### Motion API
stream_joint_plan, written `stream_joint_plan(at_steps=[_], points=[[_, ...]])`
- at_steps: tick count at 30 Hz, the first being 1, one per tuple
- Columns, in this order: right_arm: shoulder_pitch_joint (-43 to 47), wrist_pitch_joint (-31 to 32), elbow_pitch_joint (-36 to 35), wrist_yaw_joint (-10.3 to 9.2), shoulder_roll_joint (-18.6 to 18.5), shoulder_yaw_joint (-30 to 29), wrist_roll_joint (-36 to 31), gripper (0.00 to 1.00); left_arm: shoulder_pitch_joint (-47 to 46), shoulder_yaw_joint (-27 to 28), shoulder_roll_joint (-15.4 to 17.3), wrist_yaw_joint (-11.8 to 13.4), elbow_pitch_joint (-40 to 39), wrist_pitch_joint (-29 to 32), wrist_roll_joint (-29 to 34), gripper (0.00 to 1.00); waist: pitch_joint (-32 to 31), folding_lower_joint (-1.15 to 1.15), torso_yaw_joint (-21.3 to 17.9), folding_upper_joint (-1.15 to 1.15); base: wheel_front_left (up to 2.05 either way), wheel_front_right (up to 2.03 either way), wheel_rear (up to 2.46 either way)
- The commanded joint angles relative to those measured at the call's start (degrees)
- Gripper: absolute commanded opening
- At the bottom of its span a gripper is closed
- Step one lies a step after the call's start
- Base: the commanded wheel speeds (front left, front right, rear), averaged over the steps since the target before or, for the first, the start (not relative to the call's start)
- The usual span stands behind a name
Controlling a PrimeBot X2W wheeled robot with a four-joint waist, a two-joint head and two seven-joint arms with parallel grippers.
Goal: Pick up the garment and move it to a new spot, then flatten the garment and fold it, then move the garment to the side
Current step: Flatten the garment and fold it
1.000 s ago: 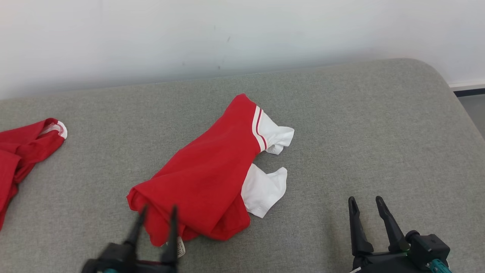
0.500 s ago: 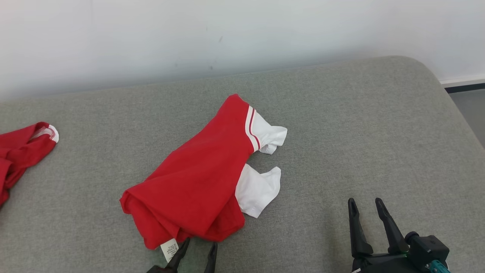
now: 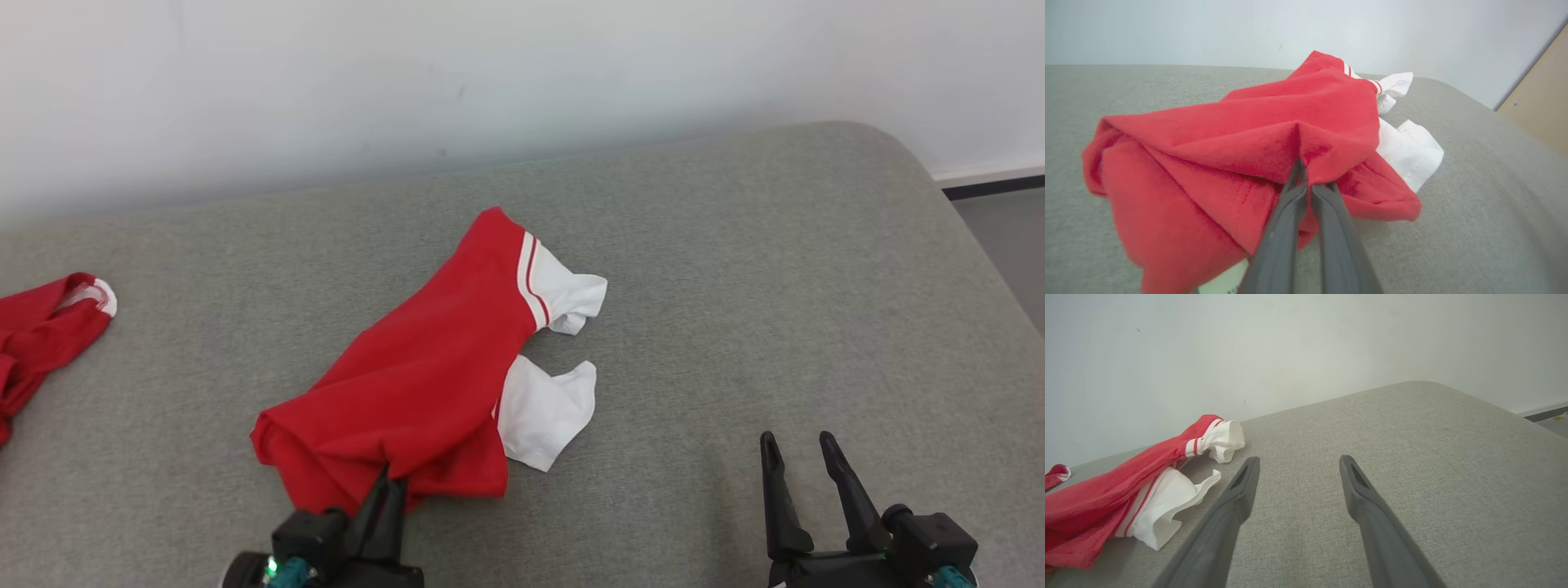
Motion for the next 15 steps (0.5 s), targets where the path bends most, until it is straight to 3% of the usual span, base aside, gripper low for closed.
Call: stream_joint_plan(at_steps=[1,8,15], points=[[0.5,-0.1,-0.2,0.2,0.0,-0.4,0.0,1.0,-0.6,0.8,0.1,-0.3,-1.1,-0.1,0.9,0.0,0.0,0.0,0.9,0.0,0.0,0.0,0.0],[1.4,-0.1,0.2,0.2,0.0,-0.2,1.3,1.0,0.6,4.2,2.4,-1.4,-8.8,-0.1,3.4,0.0,-1.1,0.0,4.8,0.0,0.0,0.0,0.0],[1.6,-0.1,0.1,0.2,0.0,0.1,2.1,1.0,3.2,4.6,7.3,-1.2,-16.3,1.2,5.5,0.0,-1.3,0.0,7.7,0.0,0.0,0.0,0.0]])
